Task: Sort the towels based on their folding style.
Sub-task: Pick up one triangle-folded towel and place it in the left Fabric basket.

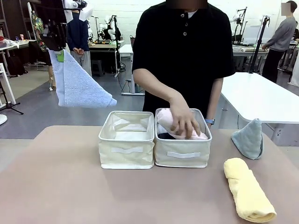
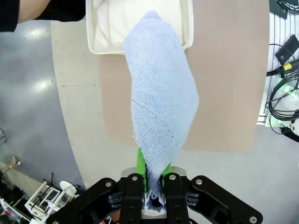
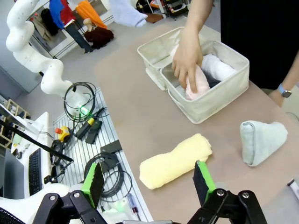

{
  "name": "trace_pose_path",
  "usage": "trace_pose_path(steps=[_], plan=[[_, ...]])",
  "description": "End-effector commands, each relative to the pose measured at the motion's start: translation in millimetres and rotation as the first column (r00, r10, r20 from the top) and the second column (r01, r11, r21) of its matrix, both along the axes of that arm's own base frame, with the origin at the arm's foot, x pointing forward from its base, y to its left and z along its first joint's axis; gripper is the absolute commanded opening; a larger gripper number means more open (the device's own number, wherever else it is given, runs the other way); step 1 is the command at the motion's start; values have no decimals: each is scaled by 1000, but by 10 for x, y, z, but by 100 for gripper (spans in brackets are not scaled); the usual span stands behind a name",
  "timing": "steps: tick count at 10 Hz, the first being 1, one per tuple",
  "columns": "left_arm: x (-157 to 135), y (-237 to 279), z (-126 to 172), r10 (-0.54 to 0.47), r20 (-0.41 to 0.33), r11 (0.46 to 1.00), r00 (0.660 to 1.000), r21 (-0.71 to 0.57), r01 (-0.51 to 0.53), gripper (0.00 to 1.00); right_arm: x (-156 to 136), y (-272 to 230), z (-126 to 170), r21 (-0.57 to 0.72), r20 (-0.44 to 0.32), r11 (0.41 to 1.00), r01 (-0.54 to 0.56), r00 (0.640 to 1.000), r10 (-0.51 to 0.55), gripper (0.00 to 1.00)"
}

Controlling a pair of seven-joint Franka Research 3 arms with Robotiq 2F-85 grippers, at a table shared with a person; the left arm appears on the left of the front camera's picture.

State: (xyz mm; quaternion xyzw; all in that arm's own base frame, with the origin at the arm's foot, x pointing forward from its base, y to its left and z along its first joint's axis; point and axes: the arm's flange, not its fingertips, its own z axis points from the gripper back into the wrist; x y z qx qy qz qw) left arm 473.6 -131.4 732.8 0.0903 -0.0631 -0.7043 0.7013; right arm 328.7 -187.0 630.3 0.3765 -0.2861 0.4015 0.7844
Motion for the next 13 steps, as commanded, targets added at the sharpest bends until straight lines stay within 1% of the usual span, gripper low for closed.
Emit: trace_pose_path(steps=[1, 2, 3, 4, 5, 7, 9, 10, 11, 13], plan=[[-67, 29, -1, -1, 9, 1000, 1000, 2, 1, 14, 0, 5, 5, 17, 16, 1000, -9, 1000, 9, 100], [0, 0, 0, 0, 0, 1000, 1000, 0, 0, 14, 0, 5, 5, 17, 16, 1000, -9, 1000, 9, 100], [153, -255, -94, -131, 2, 989, 991, 73, 130, 14, 0, 5, 5, 17, 16, 1000, -9, 1000, 9, 100], [298, -463, -158, -233, -14, 970, 972, 67, 233, 14, 0, 5, 5, 17, 16, 1000, -9, 1000, 9, 100], [417, -686, -237, -287, -60, 956, 956, 36, 290, 14, 0, 5, 5, 17, 16, 1000, -9, 1000, 9, 100], [595, -950, -435, -316, -106, 948, 943, 9, 319, 14, 0, 5, 5, 17, 16, 1000, -9, 1000, 9, 100], [720, -1132, -621, -338, -104, 938, 935, 41, 344, 14, 0, 5, 5, 17, 16, 1000, -9, 1000, 9, 100], [760, -1203, -697, -339, -108, 937, 935, 49, 346, 14, 0, 5, 5, 17, 16, 1000, -9, 1000, 9, 100], [782, -1298, -799, -359, -114, 929, 926, 48, 366, 14, 0, 5, 5, 17, 16, 1000, -9, 1000, 9, 100], [810, -1454, -1021, -380, -145, 920, 914, 48, 390, 14, 0, 5, 5, 17, 16, 1000, -9, 1000, 9, 100]])
